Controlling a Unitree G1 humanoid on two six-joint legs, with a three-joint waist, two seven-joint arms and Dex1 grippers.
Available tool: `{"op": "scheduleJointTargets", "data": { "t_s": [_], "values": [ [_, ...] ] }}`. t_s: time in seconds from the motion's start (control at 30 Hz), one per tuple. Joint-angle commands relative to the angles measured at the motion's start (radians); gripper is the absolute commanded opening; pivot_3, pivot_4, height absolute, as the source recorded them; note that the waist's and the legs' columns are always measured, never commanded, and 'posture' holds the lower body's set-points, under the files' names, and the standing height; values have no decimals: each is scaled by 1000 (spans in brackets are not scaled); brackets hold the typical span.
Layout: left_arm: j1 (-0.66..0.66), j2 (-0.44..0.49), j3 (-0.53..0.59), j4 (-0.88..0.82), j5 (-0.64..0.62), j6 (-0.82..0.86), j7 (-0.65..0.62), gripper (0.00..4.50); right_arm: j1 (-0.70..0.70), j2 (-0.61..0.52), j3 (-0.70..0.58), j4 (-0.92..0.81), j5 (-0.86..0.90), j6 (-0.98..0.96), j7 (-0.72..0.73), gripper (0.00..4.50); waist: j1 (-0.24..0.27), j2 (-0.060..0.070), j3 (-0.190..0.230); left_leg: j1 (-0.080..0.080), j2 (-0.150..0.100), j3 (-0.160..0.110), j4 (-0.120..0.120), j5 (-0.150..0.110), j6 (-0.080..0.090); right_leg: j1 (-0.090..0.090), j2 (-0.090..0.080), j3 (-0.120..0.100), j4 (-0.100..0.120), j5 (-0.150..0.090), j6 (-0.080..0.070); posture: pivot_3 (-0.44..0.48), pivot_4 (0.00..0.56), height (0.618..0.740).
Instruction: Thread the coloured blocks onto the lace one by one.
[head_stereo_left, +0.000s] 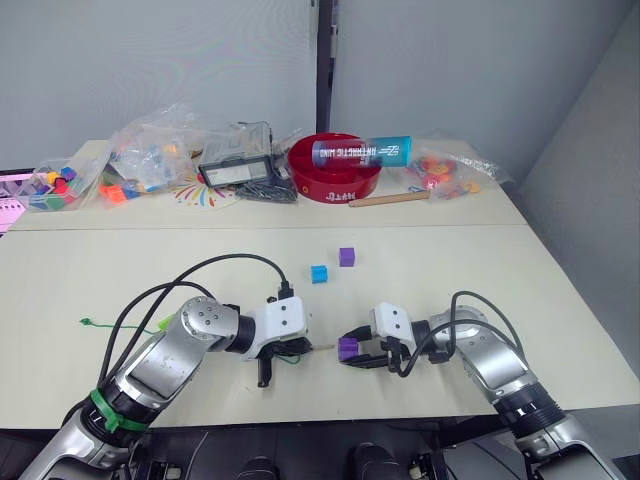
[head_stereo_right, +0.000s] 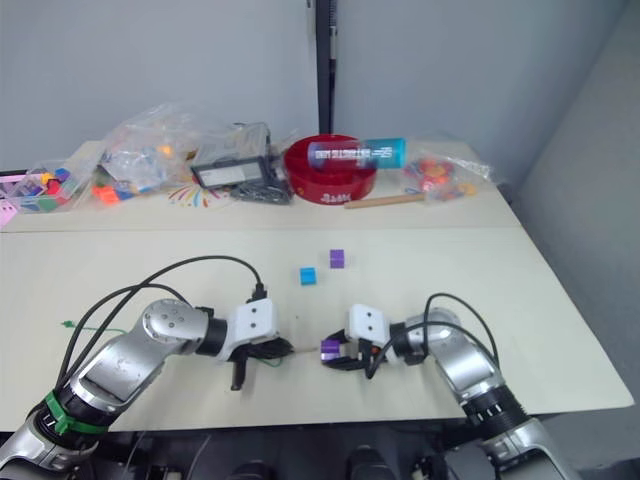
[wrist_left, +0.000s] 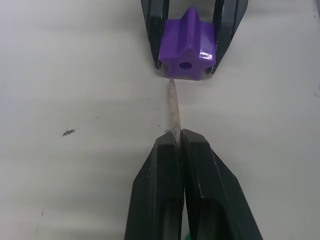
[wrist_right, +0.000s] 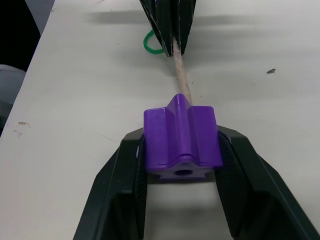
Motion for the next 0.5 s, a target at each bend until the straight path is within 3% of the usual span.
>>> {"op": "scheduleJointTargets", "data": {
  "t_s": [0.03, 0.5],
  "values": [
    [3, 8, 24, -37, -22, 5, -1, 0, 6, -23, 2, 5, -27, 19, -8, 1374, 0, 0, 0, 0, 0, 0, 0, 0, 0, 0, 0, 0, 0, 0, 0, 0, 150, 731],
    [-17, -8, -13, -20, -22, -5, -3, 0, -9, -7, 16, -34, -31, 59, -23, 1374, 0, 0, 0, 0, 0, 0, 0, 0, 0, 0, 0, 0, 0, 0, 0, 0, 150, 731]
  ]
}}
